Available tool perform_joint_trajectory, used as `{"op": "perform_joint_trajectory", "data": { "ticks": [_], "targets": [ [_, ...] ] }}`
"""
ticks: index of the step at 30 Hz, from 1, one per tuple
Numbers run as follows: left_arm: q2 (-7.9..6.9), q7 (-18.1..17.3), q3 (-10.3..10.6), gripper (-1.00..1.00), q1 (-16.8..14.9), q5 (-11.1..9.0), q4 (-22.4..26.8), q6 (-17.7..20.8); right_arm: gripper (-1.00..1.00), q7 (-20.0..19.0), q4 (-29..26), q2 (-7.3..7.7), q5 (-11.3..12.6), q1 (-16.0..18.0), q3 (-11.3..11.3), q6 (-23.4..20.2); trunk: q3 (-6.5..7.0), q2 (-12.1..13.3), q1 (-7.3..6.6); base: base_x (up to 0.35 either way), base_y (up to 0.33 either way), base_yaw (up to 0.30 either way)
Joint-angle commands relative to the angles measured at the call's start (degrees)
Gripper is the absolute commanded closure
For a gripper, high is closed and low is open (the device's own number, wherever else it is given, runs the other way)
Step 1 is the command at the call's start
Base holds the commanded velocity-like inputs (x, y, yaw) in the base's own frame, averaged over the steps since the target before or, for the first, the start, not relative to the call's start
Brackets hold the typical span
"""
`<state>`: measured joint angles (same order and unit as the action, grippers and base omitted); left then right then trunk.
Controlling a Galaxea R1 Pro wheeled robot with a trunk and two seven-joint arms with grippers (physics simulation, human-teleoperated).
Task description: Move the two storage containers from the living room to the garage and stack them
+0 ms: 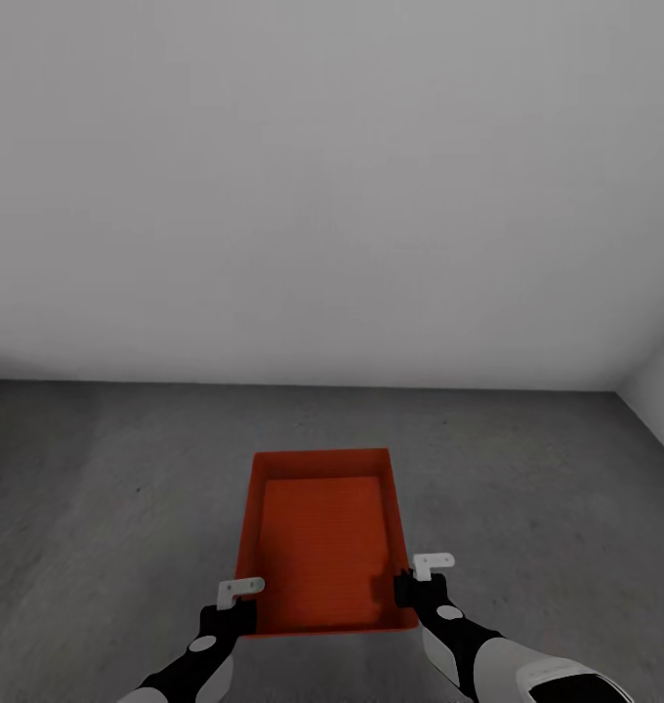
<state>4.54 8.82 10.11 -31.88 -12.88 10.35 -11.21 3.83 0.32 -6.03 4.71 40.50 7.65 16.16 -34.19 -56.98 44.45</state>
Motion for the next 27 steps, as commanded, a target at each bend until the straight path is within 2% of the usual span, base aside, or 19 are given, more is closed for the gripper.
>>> {"op": "perform_joint_trajectory", "data": {
  "ticks": [1, 27],
  "targets": [
    [0.03, 0.49, 0.00, 1.00, -0.08, 0.31, 0.23, -0.66, 1.00, -0.13, 0.21, -0.04, 0.04, 0.02, -1.93, 0.10, -0.14, -0.04, 0.00, 0.000, 0.000, 0.000],
    [0.03, 0.49, 0.02, 1.00, -0.07, 0.40, 0.27, -0.66, 1.00, -0.13, 0.21, -0.04, 0.04, 0.02, -1.93, 0.10, -2.27, -0.04, 0.00, 0.000, 0.000, 0.000]
  ]
}}
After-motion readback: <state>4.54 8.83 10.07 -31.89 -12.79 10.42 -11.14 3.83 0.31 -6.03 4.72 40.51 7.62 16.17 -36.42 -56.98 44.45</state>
